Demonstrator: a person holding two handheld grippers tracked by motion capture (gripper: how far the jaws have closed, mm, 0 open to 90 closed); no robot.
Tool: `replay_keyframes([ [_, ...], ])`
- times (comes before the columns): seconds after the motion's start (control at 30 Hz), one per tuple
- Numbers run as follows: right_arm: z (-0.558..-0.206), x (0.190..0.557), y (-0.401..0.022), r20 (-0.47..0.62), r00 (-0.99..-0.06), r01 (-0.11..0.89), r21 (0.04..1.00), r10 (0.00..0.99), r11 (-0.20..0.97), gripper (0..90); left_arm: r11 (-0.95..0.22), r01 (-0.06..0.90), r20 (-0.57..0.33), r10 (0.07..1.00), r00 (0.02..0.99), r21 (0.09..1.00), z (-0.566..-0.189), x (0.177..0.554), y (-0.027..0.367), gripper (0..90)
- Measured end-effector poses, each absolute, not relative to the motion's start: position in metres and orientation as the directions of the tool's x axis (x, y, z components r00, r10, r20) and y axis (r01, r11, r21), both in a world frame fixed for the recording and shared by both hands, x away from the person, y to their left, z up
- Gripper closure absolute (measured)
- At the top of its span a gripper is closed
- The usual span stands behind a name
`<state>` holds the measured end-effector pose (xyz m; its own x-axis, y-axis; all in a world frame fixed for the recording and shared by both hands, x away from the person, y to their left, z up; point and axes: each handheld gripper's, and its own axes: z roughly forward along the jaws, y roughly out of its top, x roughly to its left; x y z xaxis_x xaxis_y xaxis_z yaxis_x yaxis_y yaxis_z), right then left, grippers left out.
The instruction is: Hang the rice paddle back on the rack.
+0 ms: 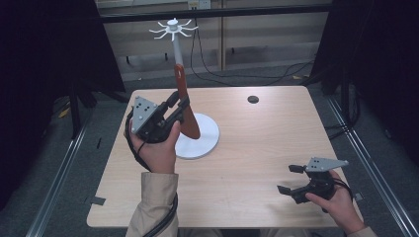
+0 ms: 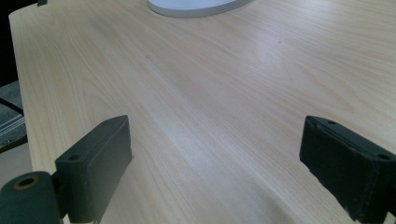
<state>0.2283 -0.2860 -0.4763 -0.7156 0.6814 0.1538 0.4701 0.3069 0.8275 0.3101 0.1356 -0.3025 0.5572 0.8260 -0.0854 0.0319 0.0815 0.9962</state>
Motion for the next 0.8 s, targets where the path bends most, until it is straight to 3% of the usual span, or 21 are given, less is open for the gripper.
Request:
replay_keyframes([
  [0.8,-0.475,0.229,-0.288,0.15,-0.716,0.459,0.837,0.682,0.299,8.5,0.083,-0.01,-0.068,0.869,0.49,0.997,-0.276,0.332,0.135,66.6],
])
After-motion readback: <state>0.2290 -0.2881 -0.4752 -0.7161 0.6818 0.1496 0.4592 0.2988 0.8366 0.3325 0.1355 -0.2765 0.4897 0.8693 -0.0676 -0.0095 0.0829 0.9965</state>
